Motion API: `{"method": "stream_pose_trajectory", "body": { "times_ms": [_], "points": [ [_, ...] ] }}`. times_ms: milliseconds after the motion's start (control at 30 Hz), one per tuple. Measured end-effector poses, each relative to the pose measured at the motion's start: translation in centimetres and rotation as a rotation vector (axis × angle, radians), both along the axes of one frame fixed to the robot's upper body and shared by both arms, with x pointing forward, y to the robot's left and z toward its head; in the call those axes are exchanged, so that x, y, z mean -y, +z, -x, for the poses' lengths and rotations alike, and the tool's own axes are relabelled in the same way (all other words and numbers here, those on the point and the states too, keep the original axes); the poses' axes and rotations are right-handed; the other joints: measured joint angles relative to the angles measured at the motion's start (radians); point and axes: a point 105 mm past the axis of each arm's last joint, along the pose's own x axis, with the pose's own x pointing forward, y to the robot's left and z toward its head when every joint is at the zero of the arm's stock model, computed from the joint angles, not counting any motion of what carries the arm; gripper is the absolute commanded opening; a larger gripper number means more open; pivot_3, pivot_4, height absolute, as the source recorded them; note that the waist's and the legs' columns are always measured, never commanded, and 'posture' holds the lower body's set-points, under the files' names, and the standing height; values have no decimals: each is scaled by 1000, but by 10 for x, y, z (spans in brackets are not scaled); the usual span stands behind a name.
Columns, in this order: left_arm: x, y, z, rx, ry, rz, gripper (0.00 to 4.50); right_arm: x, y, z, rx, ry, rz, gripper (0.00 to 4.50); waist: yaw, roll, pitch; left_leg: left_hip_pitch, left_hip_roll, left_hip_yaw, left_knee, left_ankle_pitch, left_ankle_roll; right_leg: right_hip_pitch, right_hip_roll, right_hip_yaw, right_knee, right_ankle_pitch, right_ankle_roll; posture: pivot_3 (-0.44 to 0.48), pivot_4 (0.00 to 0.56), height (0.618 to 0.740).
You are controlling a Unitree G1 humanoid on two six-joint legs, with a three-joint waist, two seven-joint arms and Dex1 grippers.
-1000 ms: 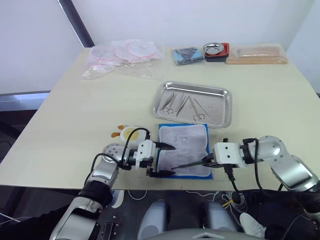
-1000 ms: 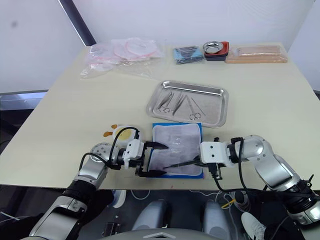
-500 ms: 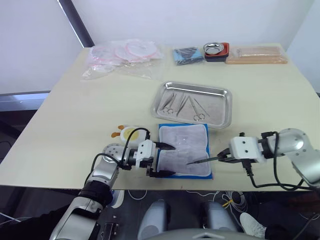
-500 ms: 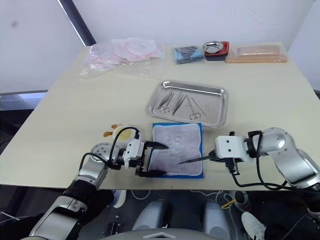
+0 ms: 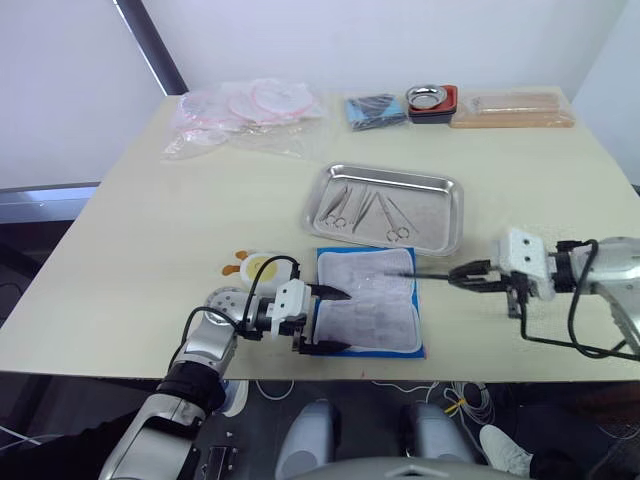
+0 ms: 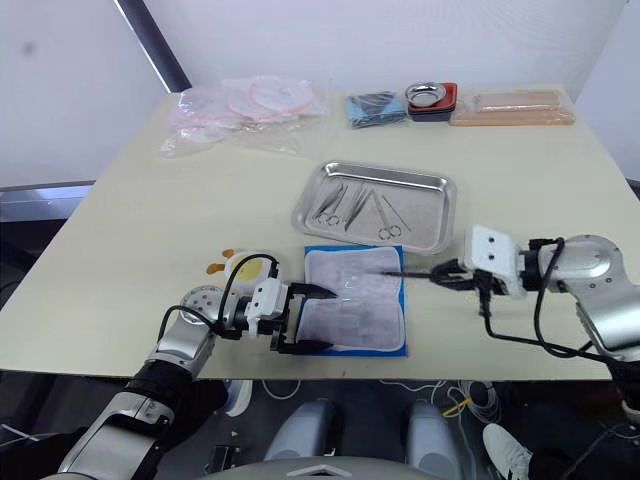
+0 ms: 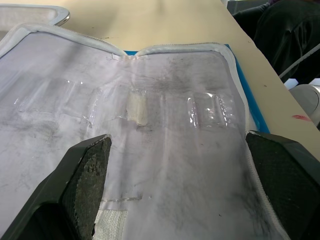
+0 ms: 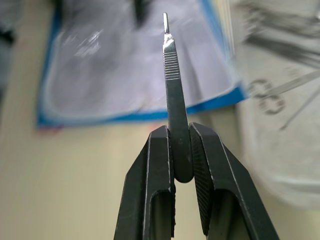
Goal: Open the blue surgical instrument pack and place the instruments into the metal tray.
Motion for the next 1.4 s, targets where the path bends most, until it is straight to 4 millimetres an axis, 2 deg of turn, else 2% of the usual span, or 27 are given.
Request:
{"method": "stream_pose_trajectory", "body": {
  "times_ms": [267,533,633,767,1033,1333,1367,1400],
  "points": [
    [1,0,1,1,-4,1,4500,-14,7,-33,-12,-208,-162,123,2,0,0,-1,0,0,0,2,4,0,0,0,0,0,0,0,150,740],
    [1,1,1,0,-1,1,4500,-25,6,-76,-58,-490,-272,123,0,1,0,-1,0,0,0,2,4,0,0,0,0,0,0,0,150,740],
    [0,0,1,0,-2,1,4500,-23,1,-90,-50,-594,-259,123,1,2,-1,-1,0,0,0,2,4,0,1,0,0,0,0,0,150,740],
    [0,1,1,0,0,0,4500,-28,-16,-108,-90,-728,-253,123,-2,3,-1,-1,0,0,0,3,4,-1,1,0,1,0,0,0,150,740],
    [-1,0,1,0,3,0,4500,-21,-41,-117,-146,-882,-175,123,-4,7,-3,-1,0,0,0,3,5,-1,2,1,1,0,0,0,150,740],
    [-1,0,1,-1,4,0,4500,-22,-45,-116,-171,-904,-159,123,-9,7,-4,-1,0,0,0,3,5,0,2,1,1,0,0,0,150,740],
    [-1,0,1,-1,4,0,4500,-22,-45,-116,-172,-902,-158,1042,-9,7,-4,-1,0,0,0,3,5,0,2,1,1,0,0,0,150,740],
    [-1,0,1,-1,5,0,4500,-23,-45,-116,-173,-899,-156,1387,-9,7,-4,-1,0,0,0,3,5,0,2,1,1,0,0,0,150,740]
  ]
}}
